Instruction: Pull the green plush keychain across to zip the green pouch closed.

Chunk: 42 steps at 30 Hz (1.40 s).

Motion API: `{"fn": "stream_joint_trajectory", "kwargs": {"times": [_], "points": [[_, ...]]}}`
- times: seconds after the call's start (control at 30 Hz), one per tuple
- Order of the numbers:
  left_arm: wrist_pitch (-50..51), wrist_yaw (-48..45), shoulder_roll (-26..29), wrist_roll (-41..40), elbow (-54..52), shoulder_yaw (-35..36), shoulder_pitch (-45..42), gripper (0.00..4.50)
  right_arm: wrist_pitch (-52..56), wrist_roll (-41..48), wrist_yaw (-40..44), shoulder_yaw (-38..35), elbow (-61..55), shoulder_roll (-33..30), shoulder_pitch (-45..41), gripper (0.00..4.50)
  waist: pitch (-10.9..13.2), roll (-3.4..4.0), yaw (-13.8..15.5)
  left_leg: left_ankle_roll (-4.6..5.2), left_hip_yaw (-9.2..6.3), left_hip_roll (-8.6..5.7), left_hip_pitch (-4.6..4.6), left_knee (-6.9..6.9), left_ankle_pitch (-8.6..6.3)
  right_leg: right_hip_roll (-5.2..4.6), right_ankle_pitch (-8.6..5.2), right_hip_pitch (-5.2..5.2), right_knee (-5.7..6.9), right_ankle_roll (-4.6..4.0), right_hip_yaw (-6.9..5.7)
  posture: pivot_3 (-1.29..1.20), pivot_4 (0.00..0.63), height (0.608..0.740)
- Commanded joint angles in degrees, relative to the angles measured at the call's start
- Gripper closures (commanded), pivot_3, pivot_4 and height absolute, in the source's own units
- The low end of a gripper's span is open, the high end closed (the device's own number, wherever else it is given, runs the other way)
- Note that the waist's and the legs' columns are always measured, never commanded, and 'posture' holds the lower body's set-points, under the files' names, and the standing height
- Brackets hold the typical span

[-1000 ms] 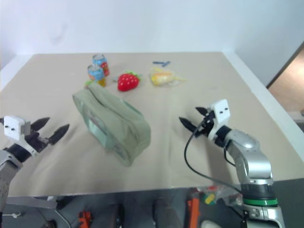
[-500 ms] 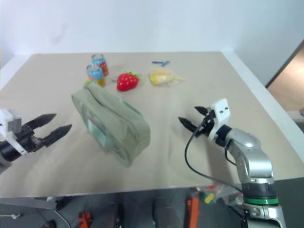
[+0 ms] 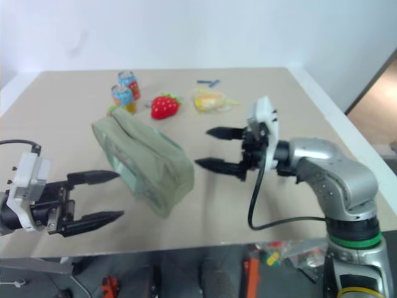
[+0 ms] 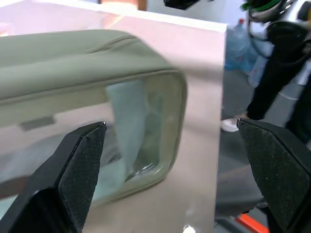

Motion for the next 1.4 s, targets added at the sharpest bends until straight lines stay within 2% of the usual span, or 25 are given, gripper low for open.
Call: {"fn": "stream_joint_trajectory", "kwargs": {"times": [0.03,0.13,0.17,0.23,0.57,0.6,0.77,0.87,1.0,1.2,1.37,1.4], "points": [[-0.3,0.8,-0.2,-0.2,-1.6,-1.7,-1.0,0.05,-1.2,-2.6,-2.9,2.2,1.3,2.5,-1.5,0.0,0.0,0.02,0.0,0.0,0.04,0.01,-0.03,0.0,0.0,0.0,0.01,-0.05,0.0,-0.02,0.03,0.0,0.15,0.74],[-0.6,1.4,-0.2,0.4,-1.4,-2.9,-1.7,0.05,-2.2,-4.2,-3.8,3.1,3.3,4.1,-1.3,0.0,0.0,0.03,0.0,0.0,0.05,0.03,-0.07,-0.01,0.0,0.03,0.03,-0.08,0.0,-0.05,0.03,0.0,0.15,0.74],[-0.7,1.4,-0.3,0.6,-1.4,-3.2,-1.8,0.01,-2.2,-4.2,-3.9,3.1,3.6,4.6,-1.2,0.25,0.0,0.02,0.0,0.0,0.05,0.03,-0.07,-0.02,0.0,0.03,0.03,-0.08,0.0,-0.05,0.03,0.0,0.15,0.74],[-0.9,1.7,-0.5,0.8,-1.3,-3.5,-2.1,0.0,-2.1,-4.2,-4.3,3.2,4.2,5.3,-1.1,0.79,0.0,0.03,0.0,-0.01,0.05,0.04,-0.07,-0.04,-0.01,0.04,0.03,-0.08,0.01,-0.05,0.02,0.0,0.15,0.74],[-1.1,3.2,-2.0,0.9,-1.2,-4.1,-2.3,0.0,2.6,-0.6,-1.7,4.3,2.1,5.2,-0.7,4.27,0.0,0.03,0.0,-0.01,0.05,0.2,0.0,-0.04,-0.01,0.19,0.13,-0.09,0.01,-0.21,-0.03,0.0,0.15,0.74],[-1.1,3.5,-2.3,1.0,-1.2,-4.3,-2.5,0.0,2.9,-0.4,-1.4,4.5,1.9,5.1,-0.7,4.49,0.0,0.03,0.0,-0.01,0.04,0.2,0.0,-0.04,-0.01,0.19,0.14,-0.09,0.01,-0.22,-0.04,0.0,0.15,0.74],[-1.6,3.7,-3.1,2.3,-1.0,-5.7,-3.1,0.0,2.4,-1.5,1.7,5.8,1.7,3.2,-1.7,4.49,0.0,0.03,0.0,-0.01,0.08,0.18,-0.01,-0.02,-0.01,0.17,0.13,-0.08,0.0,-0.22,0.0,0.0,0.15,0.74],[-1.8,3.7,-3.5,2.8,-0.9,-6.4,-3.5,0.0,-2.2,-5.2,8.9,7.1,7.2,-0.9,-6.2,4.49,0.0,0.04,0.0,-0.01,0.13,0.18,-0.02,-0.02,-0.01,0.16,0.13,-0.1,0.0,-0.22,0.02,0.0,0.15,0.74],[-2.1,3.5,-4.0,3.7,-0.3,-7.7,-4.7,0.0,-20.2,-18.1,21.4,11.7,28.3,-5.2,-18.3,4.49,0.1,0.11,-0.1,-0.01,0.28,0.19,-0.01,0.05,-0.01,0.16,0.14,-0.13,-0.01,-0.22,0.07,0.0,0.15,0.74],[-2.7,3.1,-4.6,4.8,-0.1,-9.3,-5.5,0.0,-43.1,-29.5,30.4,13.8,61.8,-1.1,-34.4,4.49,0.1,0.08,-0.2,0.0,0.44,0.21,0.08,0.03,0.0,0.16,0.16,-0.1,-0.02,-0.27,0.13,0.0,0.15,0.74],[-2.7,4.0,-5.2,5.0,-0.8,-9.2,-5.1,0.0,-48.7,-32.2,34.8,12.7,72.1,1.7,-37.8,4.49,0.1,0.08,-0.2,0.03,0.4,0.22,0.05,-0.22,-0.07,0.18,0.1,-0.17,0.01,-0.4,0.13,0.0,0.15,0.74],[-2.7,4.1,-5.2,5.1,-0.8,-9.1,-5.1,0.0,-49.3,-32.4,35.3,12.4,73.1,2.0,-37.9,3.99,0.1,0.08,-0.2,0.02,0.4,0.24,0.06,-0.23,-0.13,0.2,0.07,-0.18,0.03,-0.43,0.12,0.0,0.15,0.74]]}}
